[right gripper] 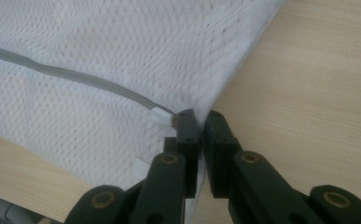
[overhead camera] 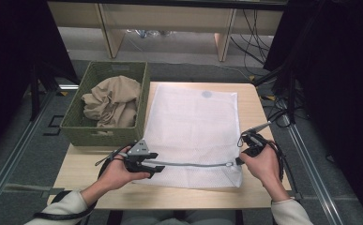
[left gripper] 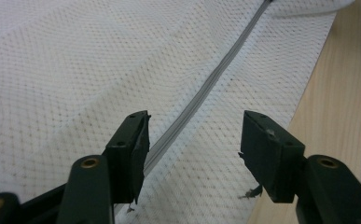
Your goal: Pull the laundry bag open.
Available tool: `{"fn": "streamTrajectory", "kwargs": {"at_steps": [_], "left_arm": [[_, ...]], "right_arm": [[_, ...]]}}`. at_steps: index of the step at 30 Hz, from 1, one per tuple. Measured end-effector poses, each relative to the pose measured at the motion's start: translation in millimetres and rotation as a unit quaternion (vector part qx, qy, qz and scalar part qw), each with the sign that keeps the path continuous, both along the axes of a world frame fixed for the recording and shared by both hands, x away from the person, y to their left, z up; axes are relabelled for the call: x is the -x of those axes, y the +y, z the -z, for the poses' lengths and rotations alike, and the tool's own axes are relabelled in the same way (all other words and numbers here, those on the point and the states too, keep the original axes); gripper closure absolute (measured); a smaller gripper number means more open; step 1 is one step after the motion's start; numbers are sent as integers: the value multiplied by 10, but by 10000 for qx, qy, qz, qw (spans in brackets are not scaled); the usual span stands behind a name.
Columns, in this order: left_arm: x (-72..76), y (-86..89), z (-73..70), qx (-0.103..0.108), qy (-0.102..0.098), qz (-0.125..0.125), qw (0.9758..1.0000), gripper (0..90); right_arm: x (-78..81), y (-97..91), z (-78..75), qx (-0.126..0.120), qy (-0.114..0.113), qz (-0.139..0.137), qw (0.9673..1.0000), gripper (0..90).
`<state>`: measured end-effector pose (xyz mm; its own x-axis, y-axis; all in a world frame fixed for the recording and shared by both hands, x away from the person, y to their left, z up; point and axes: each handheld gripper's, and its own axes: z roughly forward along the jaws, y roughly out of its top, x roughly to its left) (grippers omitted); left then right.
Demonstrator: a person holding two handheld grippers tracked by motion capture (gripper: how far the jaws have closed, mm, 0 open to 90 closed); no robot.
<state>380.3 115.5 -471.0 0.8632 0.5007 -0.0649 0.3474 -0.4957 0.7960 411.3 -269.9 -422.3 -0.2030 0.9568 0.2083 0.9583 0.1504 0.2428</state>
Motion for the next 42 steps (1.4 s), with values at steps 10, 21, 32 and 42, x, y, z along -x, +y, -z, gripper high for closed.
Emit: {"fn": "streamTrajectory", "kwargs": {"at_steps": [10,21,32,42], "left_arm": [[-78,-258,-109,193,-165,278,9993,436],[-248,-568,-233,179,-295,667,9972,465],[-388,-934,-264,130,-358,1104,9932,481],[-416,-1254,-336,264,-383,1460,9882,497]], "right_arm": [[18,38,-102,3,-62,-22,10000,865],[-13,63,-137,27,-236,-172,9996,864],[-26,63,-158,-3,-336,-248,9991,864],[-24,70,-185,-31,-377,-254,9990,864]]}}
